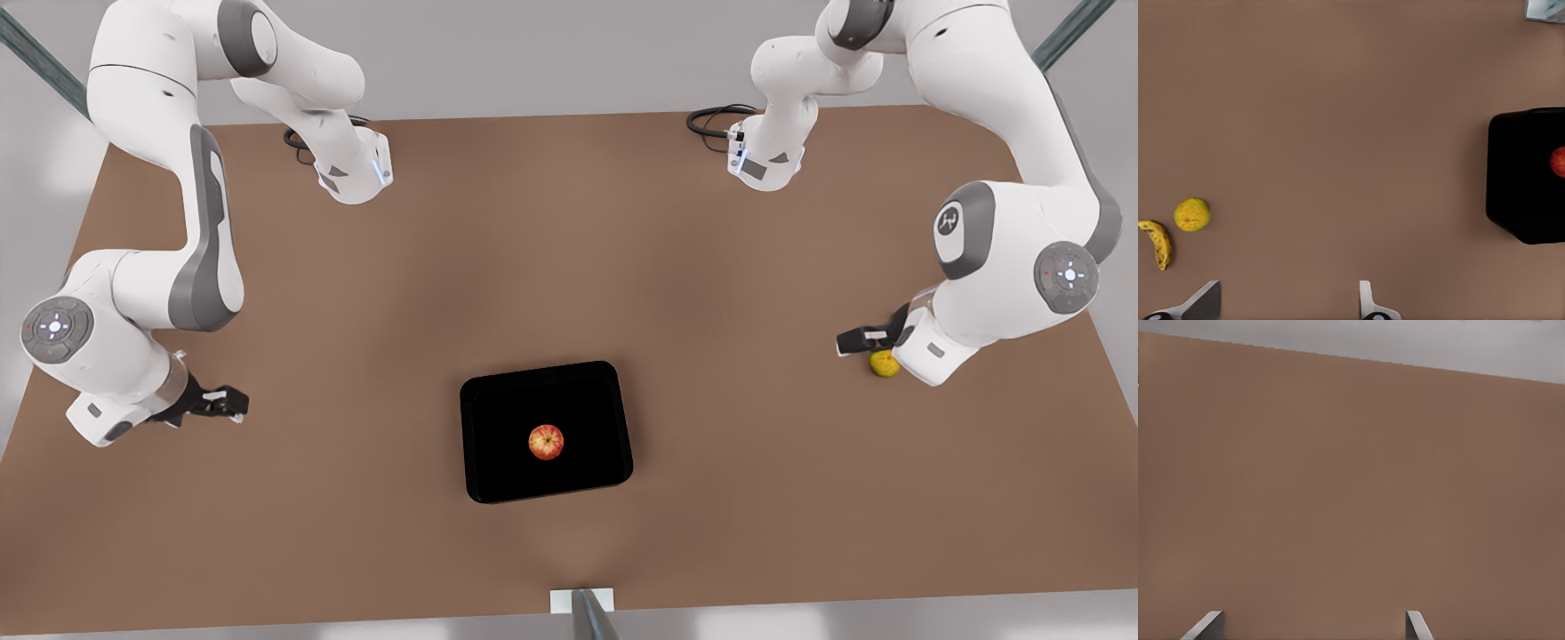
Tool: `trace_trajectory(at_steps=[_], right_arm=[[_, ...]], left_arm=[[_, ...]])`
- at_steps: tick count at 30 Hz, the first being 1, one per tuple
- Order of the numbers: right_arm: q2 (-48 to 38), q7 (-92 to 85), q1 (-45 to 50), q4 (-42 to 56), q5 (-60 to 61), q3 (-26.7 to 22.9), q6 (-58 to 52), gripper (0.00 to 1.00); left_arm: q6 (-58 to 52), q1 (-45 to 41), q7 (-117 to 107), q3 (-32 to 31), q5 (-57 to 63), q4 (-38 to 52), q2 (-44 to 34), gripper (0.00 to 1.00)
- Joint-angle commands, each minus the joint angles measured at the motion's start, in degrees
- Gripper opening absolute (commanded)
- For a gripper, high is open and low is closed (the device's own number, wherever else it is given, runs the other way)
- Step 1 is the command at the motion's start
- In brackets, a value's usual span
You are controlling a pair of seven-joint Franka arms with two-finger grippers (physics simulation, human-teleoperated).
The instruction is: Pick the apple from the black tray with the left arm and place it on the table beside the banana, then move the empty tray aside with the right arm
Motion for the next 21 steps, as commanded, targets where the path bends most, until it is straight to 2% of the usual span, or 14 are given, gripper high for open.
trace_trajectory(at_steps=[1,3,4,5,6,7,9,10,11,12,14,17,20,21], right_arm=[[-0.06,-1.98,0.0,0.04,0.02,0.0,2.56,1.0],[0.64,-1.98,0.26,0.04,-0.07,0.09,2.64,1.0],[4.06,-2.07,0.53,0.65,0.02,-0.08,3.78,1.0],[9.86,-1.98,0.35,2.93,0.02,-0.17,7.65,1.0],[13.91,-1.98,0.26,4.17,0.11,-0.17,10.99,1.0],[15.58,-2.07,0.26,4.25,0.11,-0.17,12.66,1.0],[13.04,-2.07,0.26,4.96,0.28,-0.26,12.23,1.0],[10.24,-2.07,0.35,4.96,0.28,-0.09,8.47,1.0],[6.62,-2.16,0.35,6.62,0.02,0.53,0.19,1.0],[6.0,-2.16,0.35,7.51,0.11,0.53,-2.63,1.0],[5.91,-2.07,0.26,7.51,0.9,0.44,-3.33,1.0],[5.91,-2.07,0.35,7.51,0.9,0.53,-3.33,1.0],[5.91,-2.07,0.26,7.59,0.9,0.44,-3.33,1.0],[6.0,-2.07,0.35,7.59,0.9,0.53,-3.33,1.0]], left_arm=[[3.14,-0.12,-2.23,-0.01,0.18,-0.19,0.22,1.0],[5.09,-0.65,-2.23,-0.01,0.27,0.07,0.84,1.0],[7.72,-2.05,-1.62,-0.36,-1.76,-0.1,2.59,1.0],[13.34,-9.33,-2.92,-0.8,0.43,0.95,5.58,1.0],[14.58,-18.04,-20.49,-0.89,7.65,1.39,6.55,1.0],[14.58,-21.39,-25.43,-0.89,7.21,1.13,6.55,1.0],[14.67,-27.89,-29.74,-0.89,7.03,0.87,6.64,1.0],[15.63,-29.12,-31.41,-0.89,6.94,0.87,7.08,1.0],[18.97,-31.59,-39.05,-0.89,6.42,0.78,9.8,1.0],[21.25,-33.87,-45.02,-0.89,6.59,0.78,12.44,1.0],[26.44,-35.89,-51.72,-0.89,6.85,0.16,14.37,1.0],[28.11,-37.39,-58.39,-0.89,7.03,0.51,17.45,1.0],[37.07,-37.21,-63.4,-0.71,6.77,1.22,21.67,1.0],[39.36,-37.13,-63.14,-0.36,6.94,4.28,24.82,1.0]])
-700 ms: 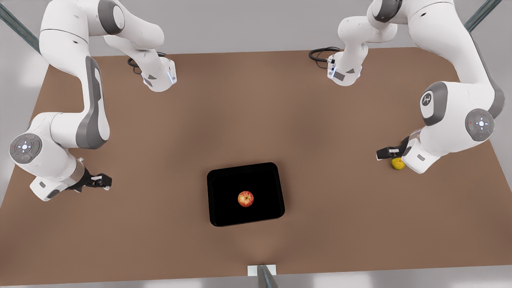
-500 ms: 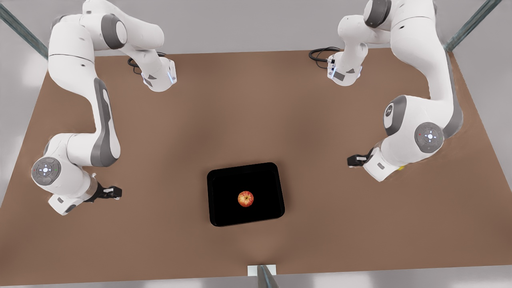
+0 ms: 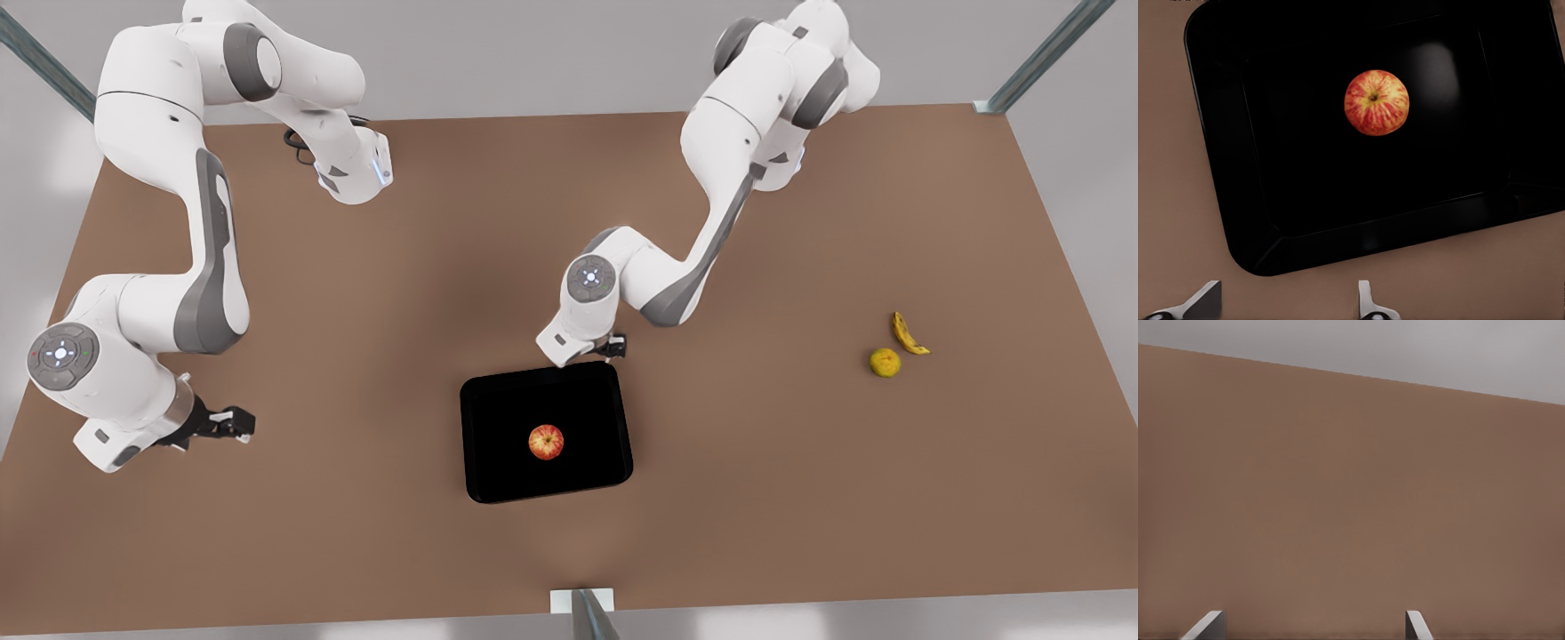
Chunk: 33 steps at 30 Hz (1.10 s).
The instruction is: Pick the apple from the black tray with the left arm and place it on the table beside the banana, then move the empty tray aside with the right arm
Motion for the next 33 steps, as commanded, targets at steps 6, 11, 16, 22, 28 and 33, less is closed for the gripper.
trace_trajectory(at_steps=[6,11,16,22,28,33], right_arm=[[-0.02,-0.72,0.0,0.05,0.13,0.13,-1.73,1.0],[-0.11,-0.64,0.0,0.05,0.13,0.21,-1.73,1.0],[-0.02,-0.72,0.0,0.05,0.13,0.21,-1.73,1.0],[-0.02,-0.72,0.0,0.05,0.04,0.3,-1.73,1.0],[-0.02,-0.72,0.01,0.05,0.04,0.39,-1.73,1.0],[-0.02,-0.72,0.0,0.05,0.04,0.39,-1.73,1.0]], left_arm=[[10.42,0.97,-30.03,2.5,0.32,17.81,13.9,1.0],[11.3,-1.14,-28.01,3.11,10.42,21.07,19.44,1.0],[9.02,-2.98,-25.11,3.2,14.12,21.07,19.8,1.0],[9.11,-4.3,-25.11,3.2,15.44,23.18,21.2,1.0],[14.02,-1.49,-27.04,3.11,15.09,29.24,24.1,1.0],[19.12,-1.58,-31.61,3.11,15.0,29.42,25.86,1.0]])
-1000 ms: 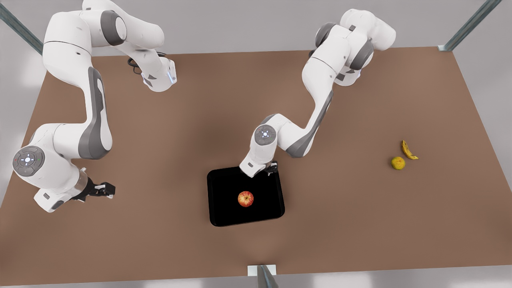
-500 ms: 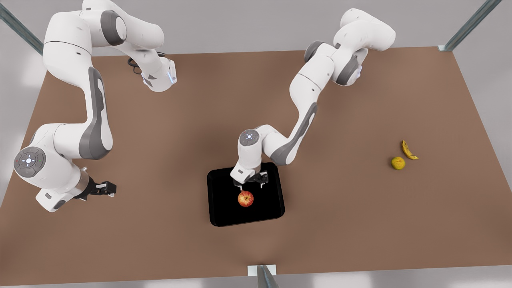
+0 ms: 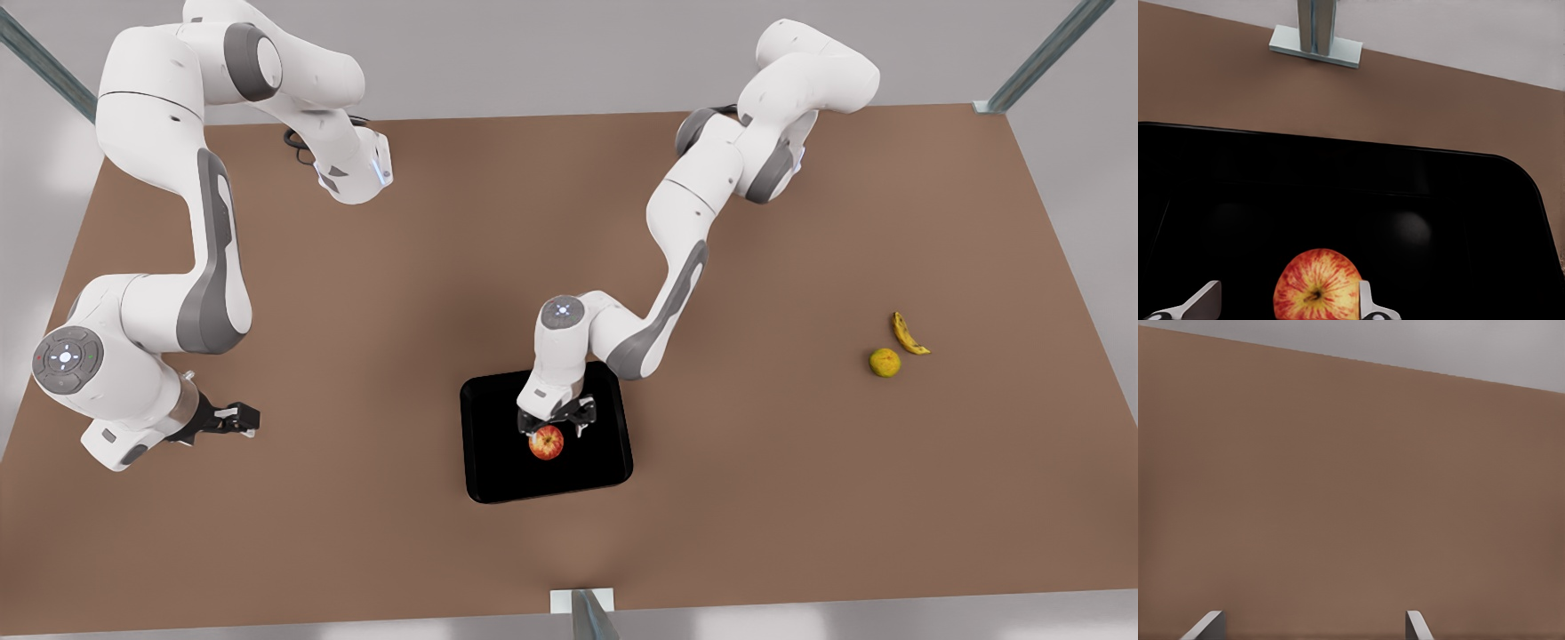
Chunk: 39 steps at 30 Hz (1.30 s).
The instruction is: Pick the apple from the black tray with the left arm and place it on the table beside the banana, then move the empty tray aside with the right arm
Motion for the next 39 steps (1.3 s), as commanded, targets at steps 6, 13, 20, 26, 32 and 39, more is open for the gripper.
trace_trajectory(at_steps=[6,13,20,26,32,39], right_arm=[[-0.07,-0.19,0.0,0.03,0.05,0.01,-0.03,1.0],[-0.16,-0.19,0.0,0.03,0.05,0.01,-0.03,1.0],[-0.16,-0.28,-0.09,0.03,-0.04,-0.07,-0.03,1.0],[-0.07,-0.19,0.44,0.03,-0.04,-0.16,-0.12,1.0],[-0.07,-0.19,0.44,0.03,-0.04,-0.07,-0.12,1.0],[-0.07,-0.28,0.44,0.03,-0.04,-0.07,-0.12,1.0]], left_arm=[[6.61,-0.89,-9.47,0.01,0.14,0.12,0.96,1.0],[7.22,-1.32,-7.01,0.18,1.37,0.03,2.01,1.0],[7.92,-1.41,-7.0,0.27,2.69,0.03,4.03,1.0],[7.92,-1.41,-7.09,0.27,3.92,0.03,5.0,1.0],[8.8,-1.94,-7.44,2.2,3.92,0.03,5.88,1.0],[9.59,-1.94,-9.11,2.73,3.92,0.12,6.5,0.73]])
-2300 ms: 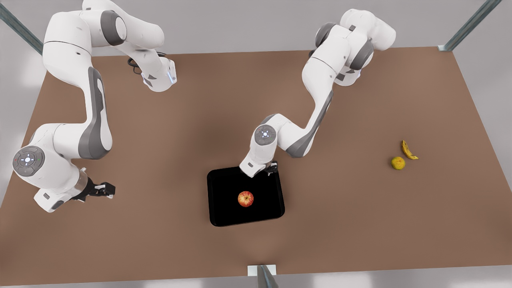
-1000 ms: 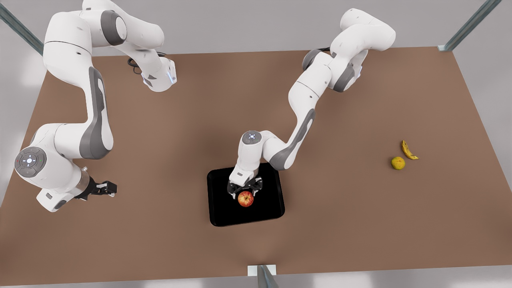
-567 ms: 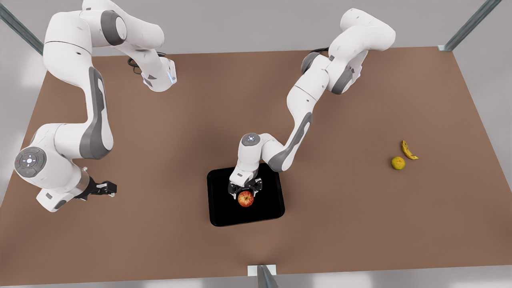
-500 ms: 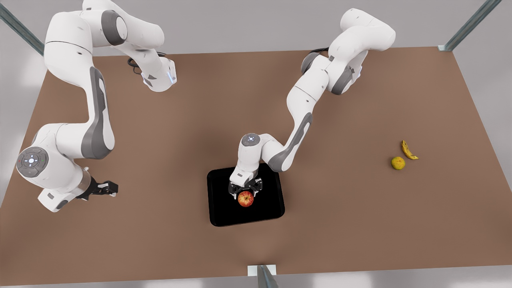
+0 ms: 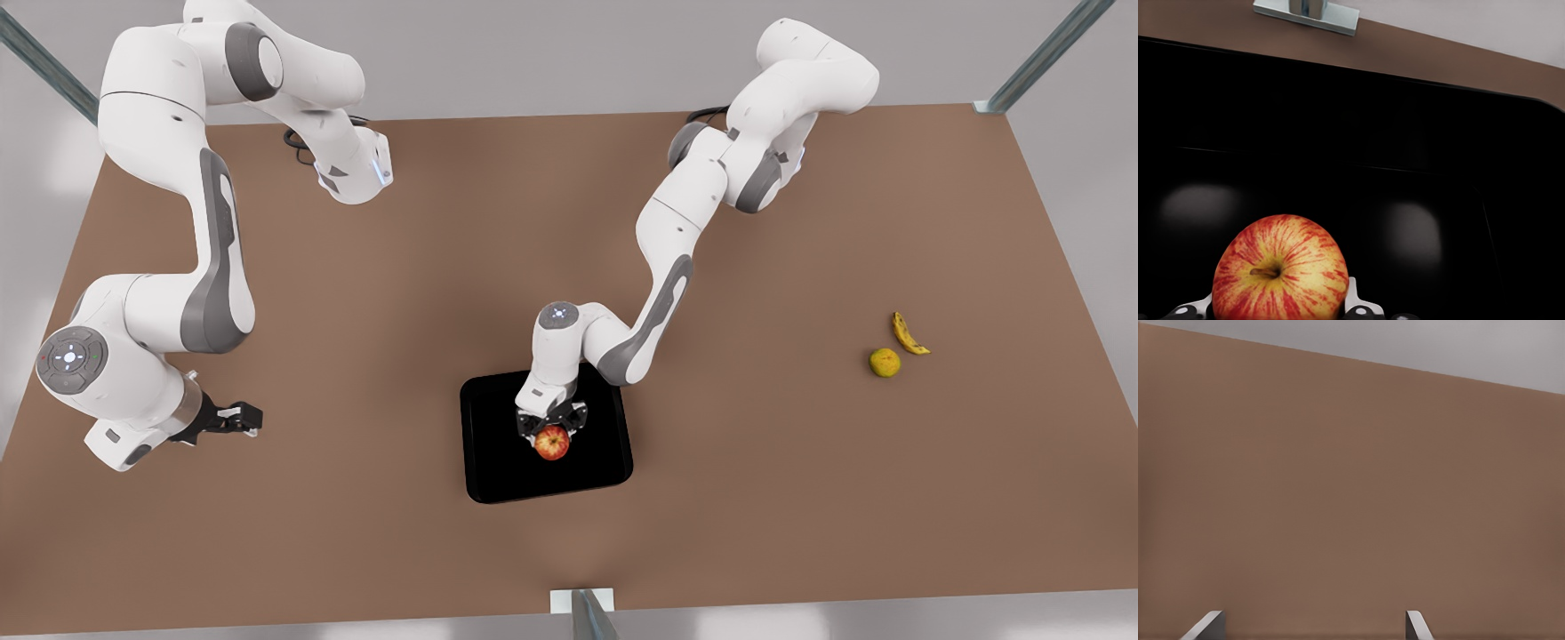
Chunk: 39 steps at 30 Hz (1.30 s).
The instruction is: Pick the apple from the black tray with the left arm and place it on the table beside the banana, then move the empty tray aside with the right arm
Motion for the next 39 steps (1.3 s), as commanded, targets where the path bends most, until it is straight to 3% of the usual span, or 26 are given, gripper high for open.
trace_trajectory(at_steps=[1,2,8,9,11,13,14,16,17,18,21,24,27,35,37,39], right_arm=[[-0.07,-0.08,0.0,0.03,0.05,0.02,-0.03,1.0],[-0.07,-0.08,0.0,0.03,0.05,0.02,-0.03,1.0],[-0.07,-0.07,0.0,0.03,0.05,0.02,-0.03,1.0],[-0.07,-0.07,0.0,0.03,0.05,0.02,-0.03,1.0],[-0.07,-0.07,0.0,0.03,0.05,0.1,-0.03,1.0],[-0.07,-0.07,0.09,0.03,0.05,0.1,-0.03,1.0],[-0.07,0.01,0.44,0.03,0.05,0.28,-0.38,1.0],[-0.16,5.62,6.59,5.47,0.14,2.21,-15.13,1.0],[-0.16,13.8,10.63,8.03,0.23,5.81,-19.45,1.0],[-0.16,21.44,13.27,8.03,-0.21,11.17,-19.72,1.0],[0.54,30.5,16.35,8.29,0.14,15.22,-15.77,1.0],[4.67,44.74,16.53,8.47,0.32,15.66,-10.75,1.0],[8.19,52.22,14.51,10.93,5.06,15.05,-9.79,1.0],[19.17,47.57,13.28,10.75,4.97,13.29,2.43,1.0],[21.11,44.31,12.04,10.58,4.97,13.29,4.37,1.0],[22.43,44.4,12.31,10.58,4.97,13.47,5.95,1.0]], left_arm=[[0.58,0.0,-2.51,0.04,-0.01,0.03,-0.08,0.72],[0.32,0.0,-2.33,0.21,-0.01,-0.06,-0.26,0.72],[-25.26,0.26,16.04,-1.99,-4.05,-3.13,-12.3,0.75],[-25.26,0.35,17.18,-1.99,-4.05,-7.87,-15.54,0.75],[-20.78,3.42,24.21,-1.99,-6.6,-28.78,-30.92,0.75],[-9.0,7.46,28.51,-2.07,-6.69,-49.35,-43.49,0.75],[-8.91,10.1,35.19,-1.99,-9.23,-52.26,-46.22,0.75],[-9.35,16.51,47.05,-1.99,-11.69,-52.62,-46.4,0.75],[-9.61,20.29,54.17,-1.99,-13.54,-52.7,-46.4,0.75],[-9.61,23.81,60.15,-1.99,-15.74,-52.7,-46.31,0.75],[-9.61,31.63,73.69,-1.99,-19.08,-53.76,-46.05,0.75],[-9.44,40.51,90.74,-1.99,-23.12,-55.25,-45.35,0.75],[-9.52,43.68,94.17,-1.72,-22.95,-55.87,-44.82,0.75],[-8.56,48.07,95.49,-1.46,-22.33,-55.78,-41.66,0.75],[-7.94,48.07,95.4,-1.37,-22.33,-55.6,-41.3,1.0],[-8.12,47.81,94.62,-1.37,-22.25,-55.6,-41.57,1.0]])
